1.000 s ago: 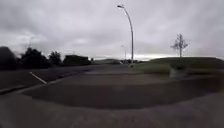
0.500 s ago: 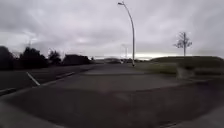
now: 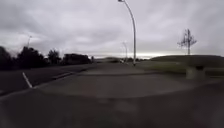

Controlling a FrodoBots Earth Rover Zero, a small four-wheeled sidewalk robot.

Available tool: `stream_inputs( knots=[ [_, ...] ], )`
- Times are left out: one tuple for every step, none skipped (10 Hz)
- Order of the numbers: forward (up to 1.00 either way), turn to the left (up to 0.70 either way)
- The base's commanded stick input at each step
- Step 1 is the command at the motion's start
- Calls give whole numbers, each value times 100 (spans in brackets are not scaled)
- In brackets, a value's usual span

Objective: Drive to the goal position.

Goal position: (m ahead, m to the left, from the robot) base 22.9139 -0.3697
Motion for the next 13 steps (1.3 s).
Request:
stream_inputs(
  knots=[
    [100,-33],
    [100,-40],
    [100,-40],
    [100,0],
    [100,0],
    [100,0],
    [100,0],
    [100,0],
    [100,0],
    [100,0],
    [100,0],
    [100,0],
    [100,0]
  ],
)
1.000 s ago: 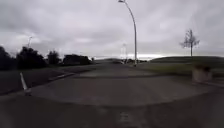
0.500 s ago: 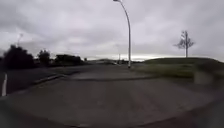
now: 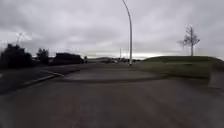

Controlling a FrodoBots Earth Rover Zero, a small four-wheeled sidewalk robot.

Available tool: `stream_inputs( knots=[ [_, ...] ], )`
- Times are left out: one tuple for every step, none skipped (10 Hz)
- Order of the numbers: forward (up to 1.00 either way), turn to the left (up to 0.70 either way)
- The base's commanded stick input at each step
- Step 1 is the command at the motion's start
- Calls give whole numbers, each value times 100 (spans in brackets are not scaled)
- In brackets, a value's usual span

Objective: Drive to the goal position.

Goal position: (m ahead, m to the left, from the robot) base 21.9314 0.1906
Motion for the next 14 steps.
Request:
stream_inputs(
  knots=[
    [100,0],
    [100,0],
    [100,0],
    [100,0],
    [100,0],
    [100,0],
    [100,0],
    [100,0],
    [100,0],
    [100,0],
    [100,0],
    [100,0],
    [100,0],
    [100,0]
  ],
)
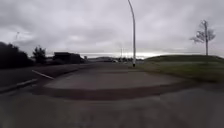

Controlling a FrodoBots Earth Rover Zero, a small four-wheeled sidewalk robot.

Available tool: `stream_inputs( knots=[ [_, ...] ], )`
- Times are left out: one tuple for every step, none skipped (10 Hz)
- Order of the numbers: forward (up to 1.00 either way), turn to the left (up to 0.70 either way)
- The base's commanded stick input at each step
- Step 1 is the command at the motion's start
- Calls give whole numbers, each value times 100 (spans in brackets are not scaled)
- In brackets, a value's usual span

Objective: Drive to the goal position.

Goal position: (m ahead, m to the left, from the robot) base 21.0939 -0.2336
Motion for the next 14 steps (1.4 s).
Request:
stream_inputs(
  knots=[
    [100,0],
    [100,0],
    [100,0],
    [100,0],
    [100,0],
    [100,0],
    [100,0],
    [100,0],
    [100,0],
    [100,0],
    [100,0],
    [100,0],
    [100,0],
    [100,0]
  ],
)
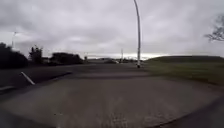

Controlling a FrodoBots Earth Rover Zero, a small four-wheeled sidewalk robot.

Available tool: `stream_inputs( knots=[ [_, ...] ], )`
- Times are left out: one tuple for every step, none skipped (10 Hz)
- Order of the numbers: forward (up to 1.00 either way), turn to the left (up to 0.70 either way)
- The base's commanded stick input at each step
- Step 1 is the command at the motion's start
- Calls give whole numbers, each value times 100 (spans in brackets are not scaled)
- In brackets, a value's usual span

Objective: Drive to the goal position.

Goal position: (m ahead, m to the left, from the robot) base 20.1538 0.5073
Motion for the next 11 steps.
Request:
stream_inputs(
  knots=[
    [100,0],
    [100,0],
    [100,0],
    [100,0],
    [100,0],
    [100,0],
    [100,0],
    [100,0],
    [100,0],
    [100,0],
    [100,0]
  ],
)
